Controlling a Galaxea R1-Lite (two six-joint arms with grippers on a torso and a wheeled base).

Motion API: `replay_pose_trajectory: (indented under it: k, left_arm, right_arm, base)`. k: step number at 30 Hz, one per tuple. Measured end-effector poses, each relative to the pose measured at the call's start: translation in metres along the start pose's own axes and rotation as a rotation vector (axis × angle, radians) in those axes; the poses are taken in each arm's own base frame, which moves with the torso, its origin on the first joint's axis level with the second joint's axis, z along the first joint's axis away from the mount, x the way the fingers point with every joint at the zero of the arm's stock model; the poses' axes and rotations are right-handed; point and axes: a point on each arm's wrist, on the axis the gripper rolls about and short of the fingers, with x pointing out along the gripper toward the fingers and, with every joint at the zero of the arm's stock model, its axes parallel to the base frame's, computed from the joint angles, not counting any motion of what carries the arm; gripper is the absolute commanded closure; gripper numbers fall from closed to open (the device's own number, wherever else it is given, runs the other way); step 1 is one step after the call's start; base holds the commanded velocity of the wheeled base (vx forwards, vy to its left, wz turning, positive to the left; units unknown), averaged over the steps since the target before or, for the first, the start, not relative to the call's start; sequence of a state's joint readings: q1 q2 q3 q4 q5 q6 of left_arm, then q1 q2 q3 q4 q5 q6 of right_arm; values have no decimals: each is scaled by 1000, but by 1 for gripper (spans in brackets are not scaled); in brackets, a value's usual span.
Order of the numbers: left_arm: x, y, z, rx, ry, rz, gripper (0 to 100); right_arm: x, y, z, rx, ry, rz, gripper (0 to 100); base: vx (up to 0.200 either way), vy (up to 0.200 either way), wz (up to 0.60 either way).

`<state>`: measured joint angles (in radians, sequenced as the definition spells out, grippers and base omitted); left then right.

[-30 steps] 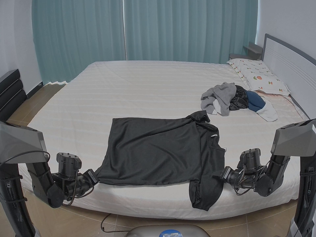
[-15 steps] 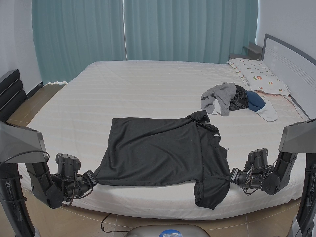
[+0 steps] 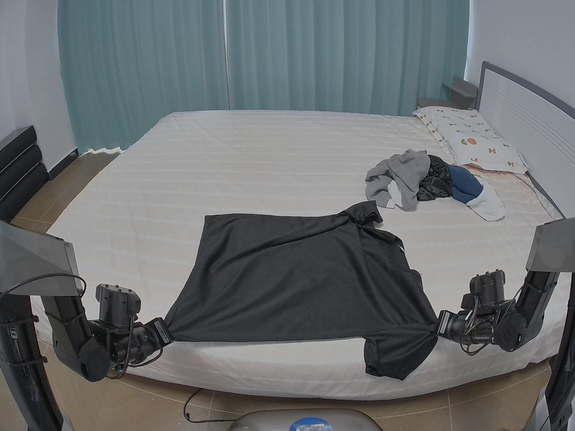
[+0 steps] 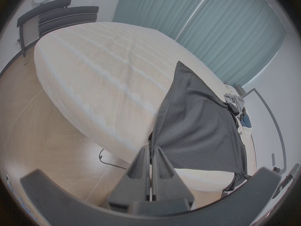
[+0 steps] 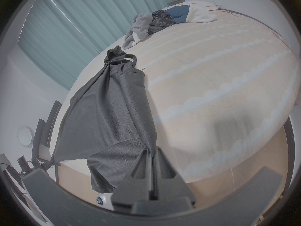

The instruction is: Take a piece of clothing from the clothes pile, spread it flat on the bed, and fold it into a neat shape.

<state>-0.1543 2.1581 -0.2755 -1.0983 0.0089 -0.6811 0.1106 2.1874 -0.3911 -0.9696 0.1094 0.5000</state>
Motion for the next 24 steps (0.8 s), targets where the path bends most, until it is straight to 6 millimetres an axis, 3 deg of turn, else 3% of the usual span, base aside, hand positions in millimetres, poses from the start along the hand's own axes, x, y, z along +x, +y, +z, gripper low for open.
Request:
replay_pose_trajectory:
  k: [24]
  left_arm:
    - [-2,1,-5,12,17,5,100]
  right_arm:
    - [-15,-13,2,-91,10,-82,100]
  base:
    - [0,0,0]
